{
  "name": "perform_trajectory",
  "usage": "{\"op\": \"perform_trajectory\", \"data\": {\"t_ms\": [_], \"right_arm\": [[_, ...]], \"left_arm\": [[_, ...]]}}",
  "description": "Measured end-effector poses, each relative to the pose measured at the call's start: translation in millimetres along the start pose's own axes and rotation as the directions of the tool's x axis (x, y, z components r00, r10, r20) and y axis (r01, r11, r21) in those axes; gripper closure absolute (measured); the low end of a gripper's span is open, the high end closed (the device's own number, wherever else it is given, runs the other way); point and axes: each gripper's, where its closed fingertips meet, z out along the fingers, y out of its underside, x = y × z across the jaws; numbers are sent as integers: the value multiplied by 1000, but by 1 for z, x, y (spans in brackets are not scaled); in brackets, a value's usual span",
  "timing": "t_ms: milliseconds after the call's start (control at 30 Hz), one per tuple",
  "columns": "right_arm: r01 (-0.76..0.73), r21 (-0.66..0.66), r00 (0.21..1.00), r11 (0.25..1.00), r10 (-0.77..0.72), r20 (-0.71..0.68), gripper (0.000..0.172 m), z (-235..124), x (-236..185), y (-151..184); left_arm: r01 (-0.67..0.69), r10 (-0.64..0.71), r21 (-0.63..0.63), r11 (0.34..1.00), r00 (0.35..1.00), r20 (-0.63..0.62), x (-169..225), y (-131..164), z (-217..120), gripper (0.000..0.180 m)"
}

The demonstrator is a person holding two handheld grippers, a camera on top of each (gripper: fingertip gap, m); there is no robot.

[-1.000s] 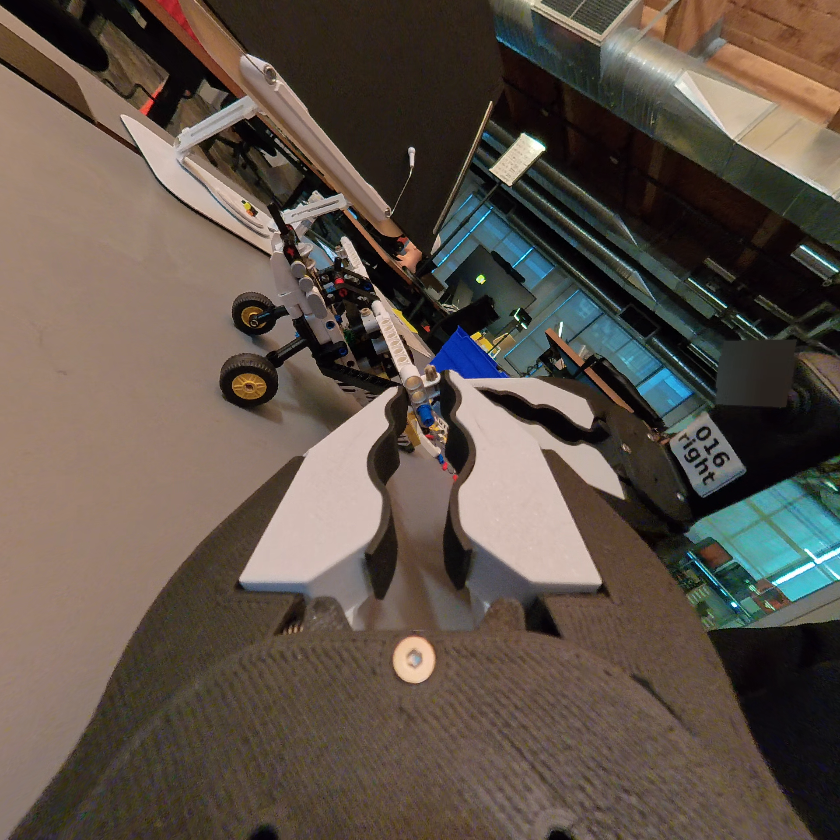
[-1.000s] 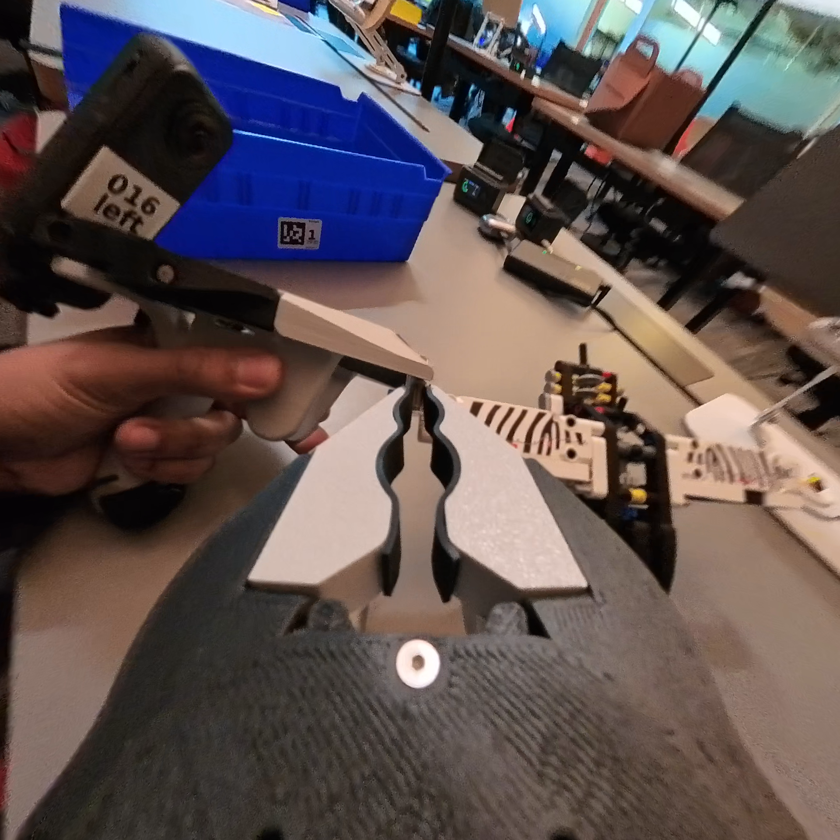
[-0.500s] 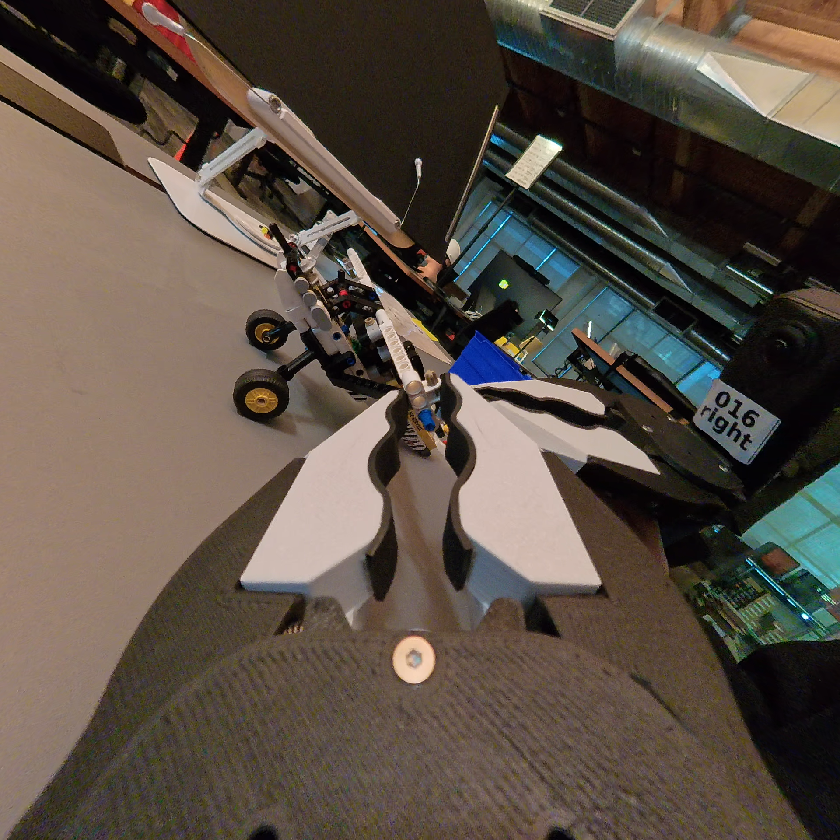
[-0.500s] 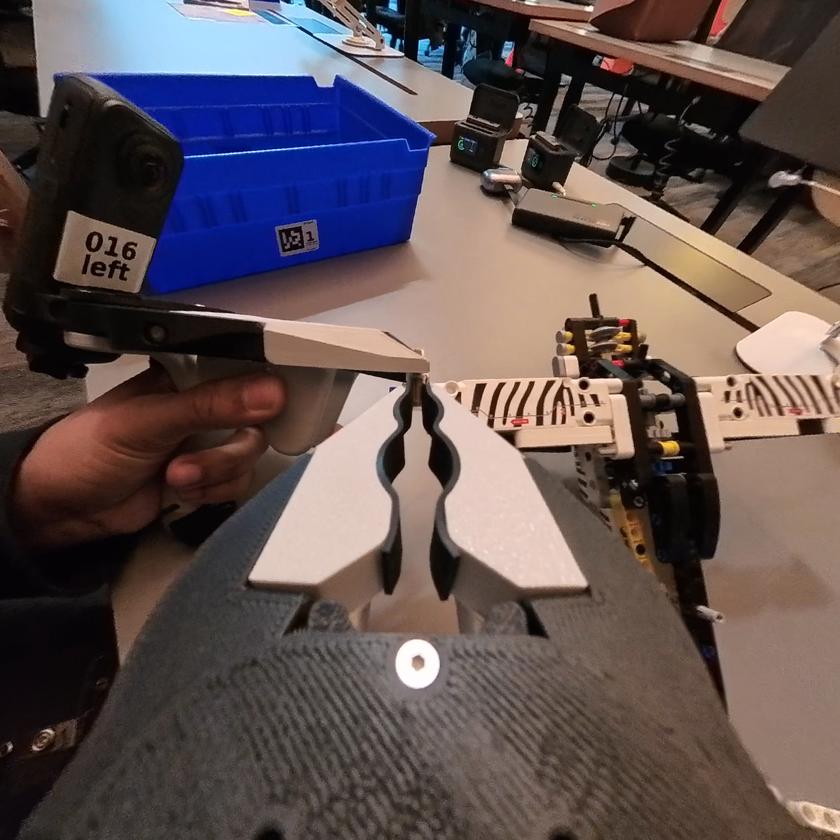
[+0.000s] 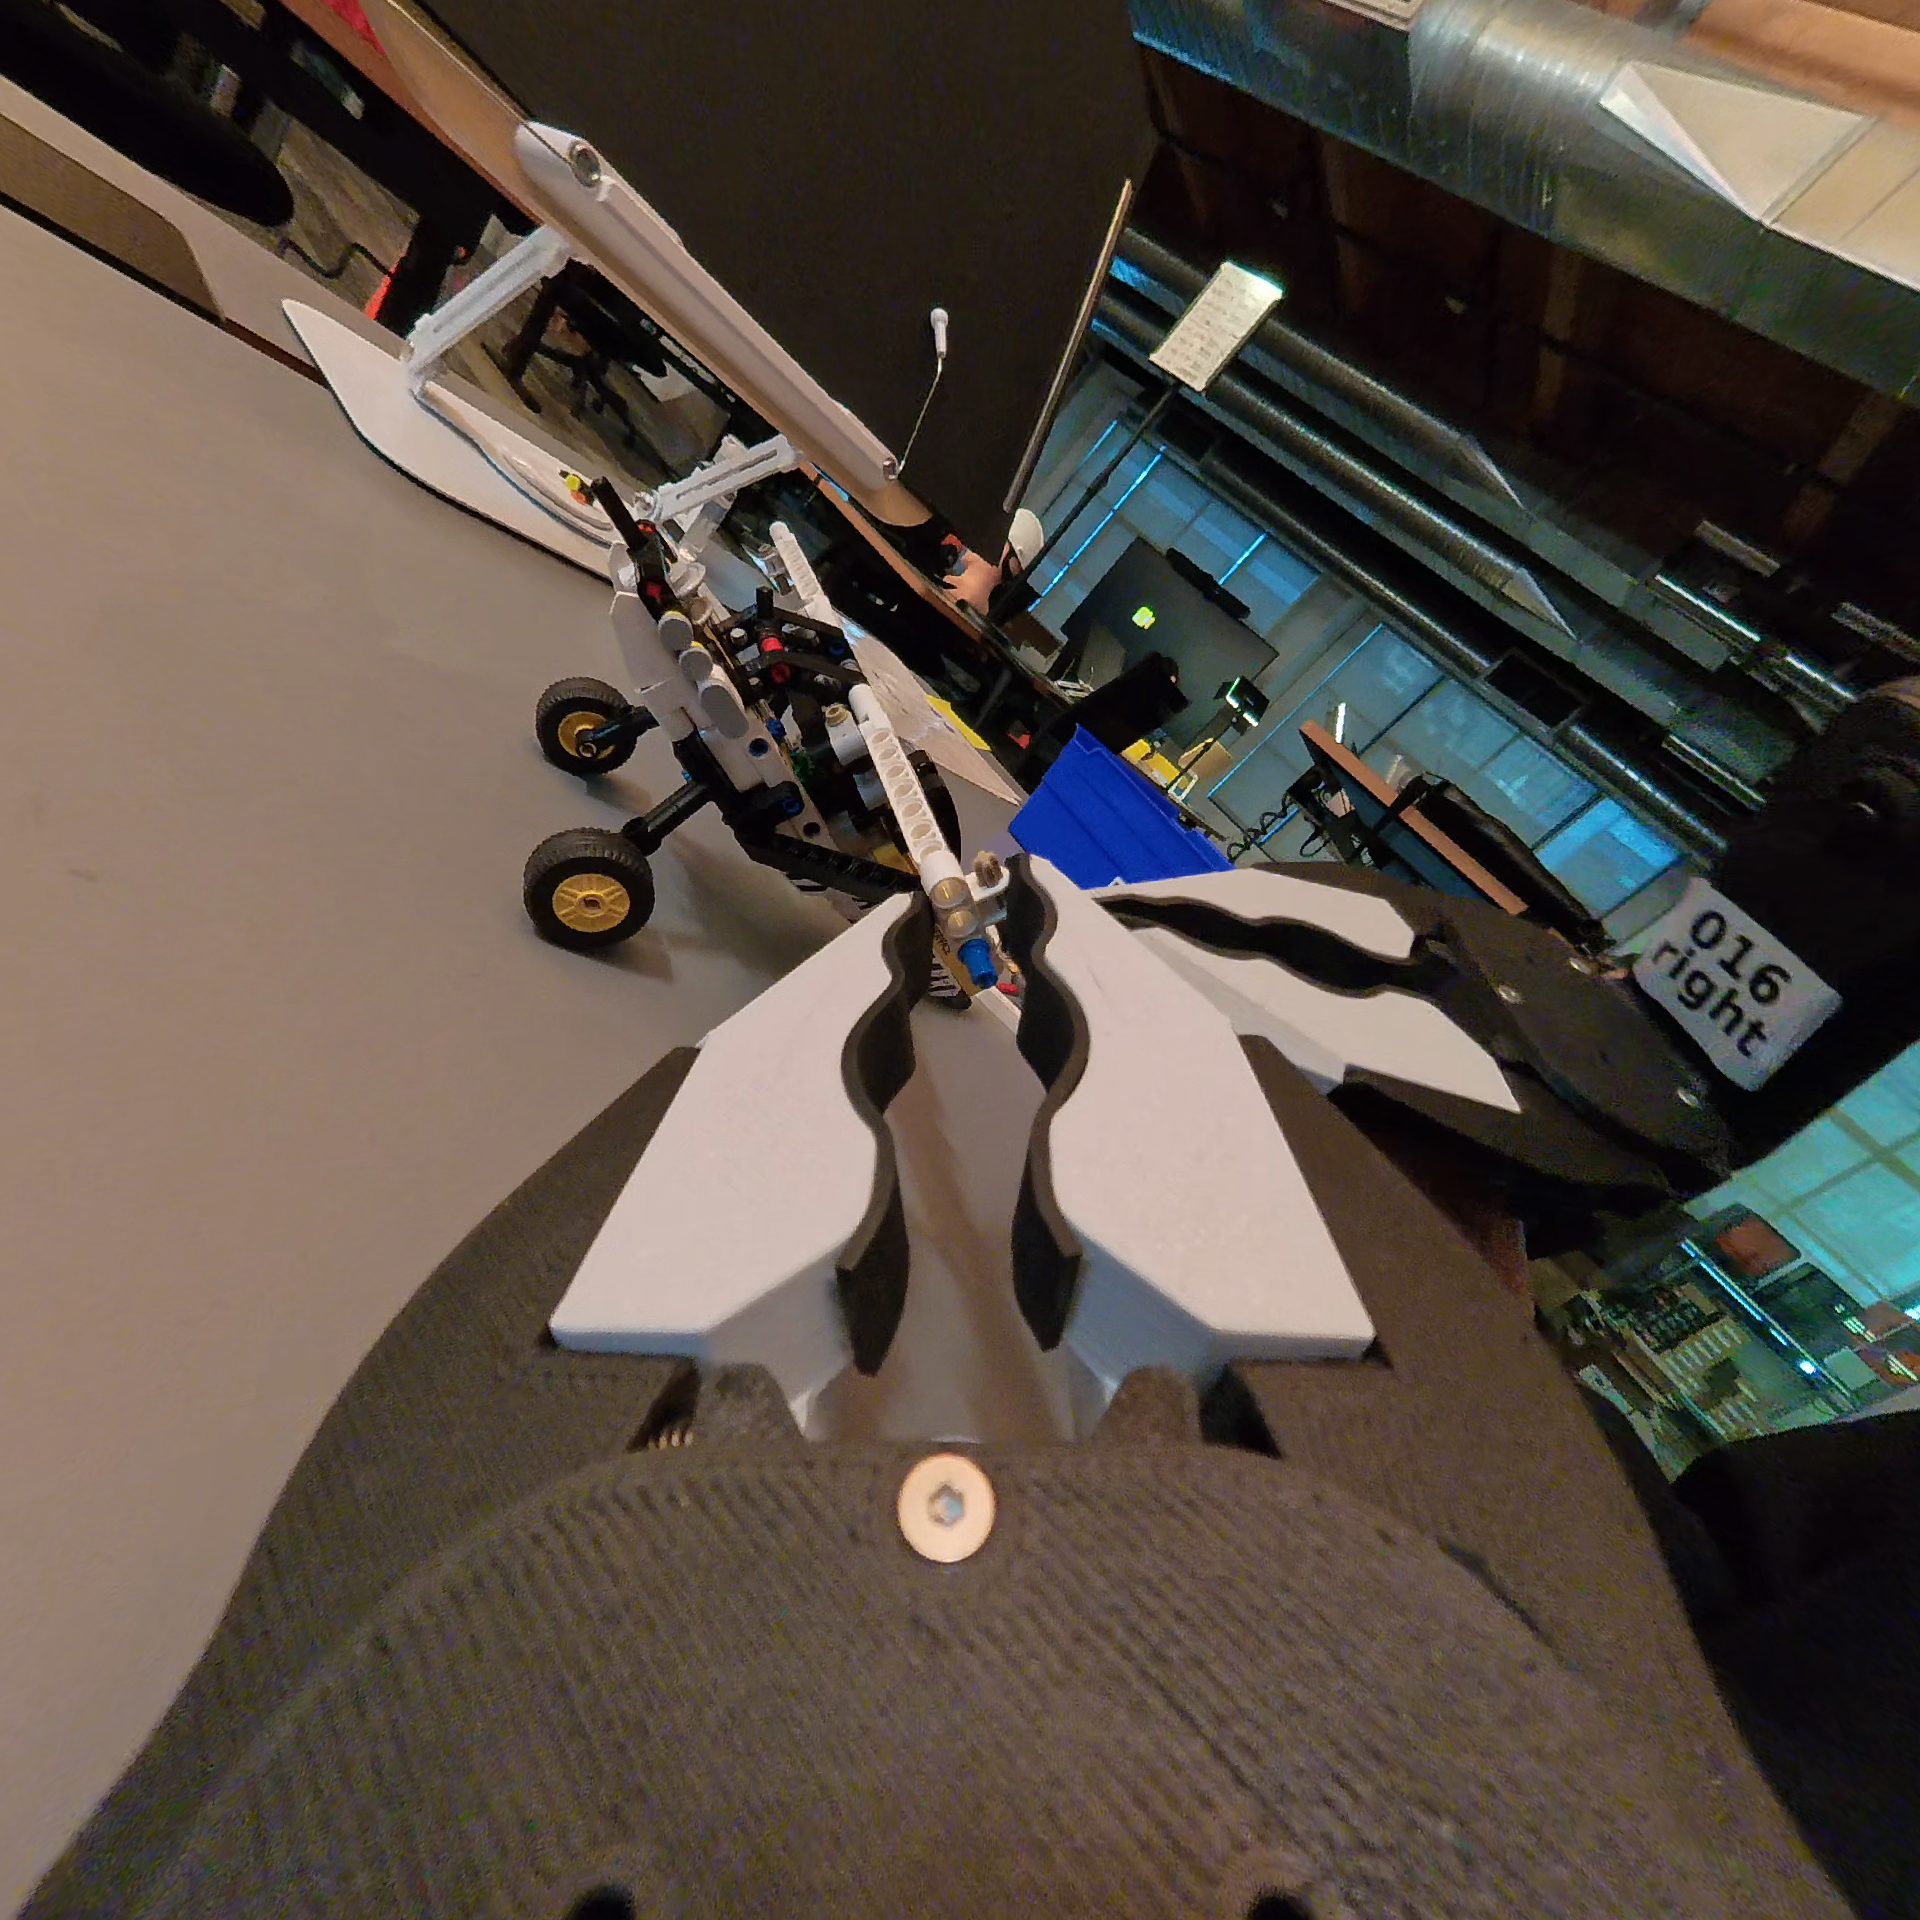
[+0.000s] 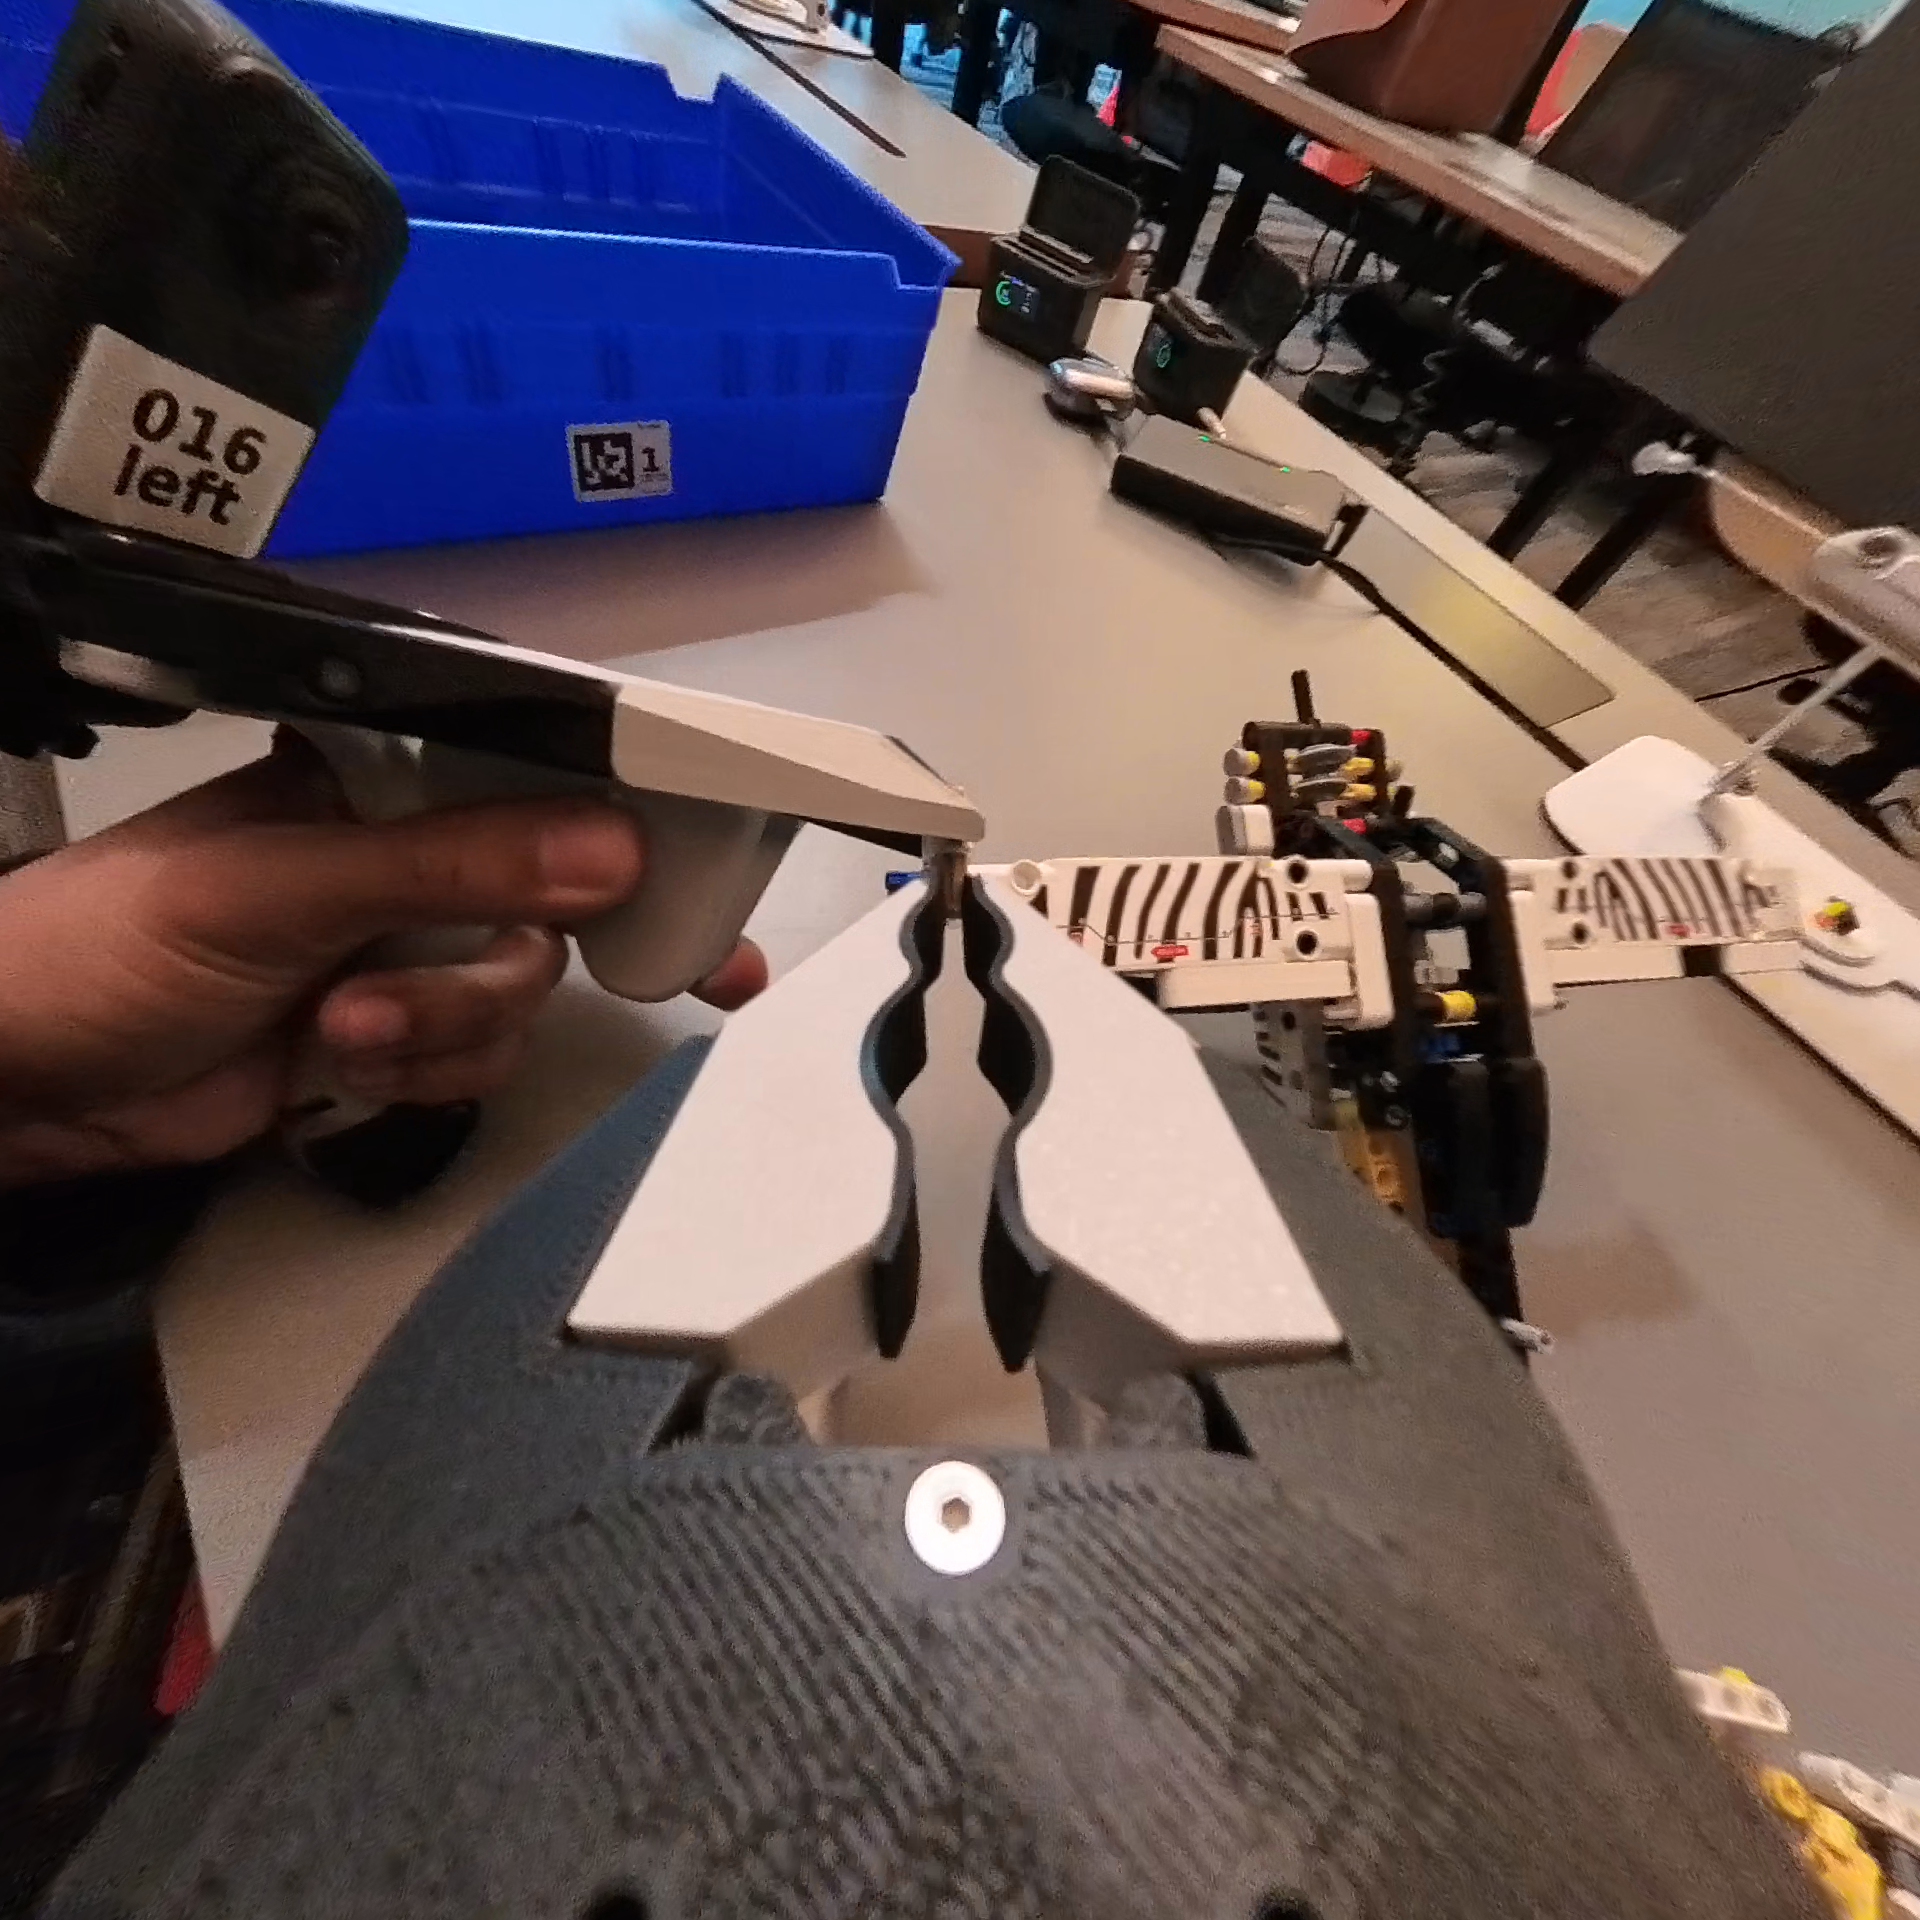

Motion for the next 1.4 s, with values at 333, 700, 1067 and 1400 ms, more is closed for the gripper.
{"op": "perform_trajectory", "data": {"t_ms": [333, 700, 1067, 1400], "right_arm": [[-117, 54, 993, 992, 117, 5, 172, -21, 17, 20], [88, 138, 996, 986, -89, 4, 160, 13, -1, -19], [130, 80, 989, 988, -134, 58, 166, 28, -7, -17], [-173, 74, 978, 982, 162, 129, 168, -7, 17, 15]], "left_arm": [[7, -11, 100, 995, 999, 44, -21, -27, -16, 169], [24, -24, 70, 997, 1000, 6, -17, -21, -10, 168], [60, -59, 63, 996, 998, -16, -17, -21, -10, 169], [134, -149, 253, 958, 988, 44, -60, -71, -50, 169]]}}
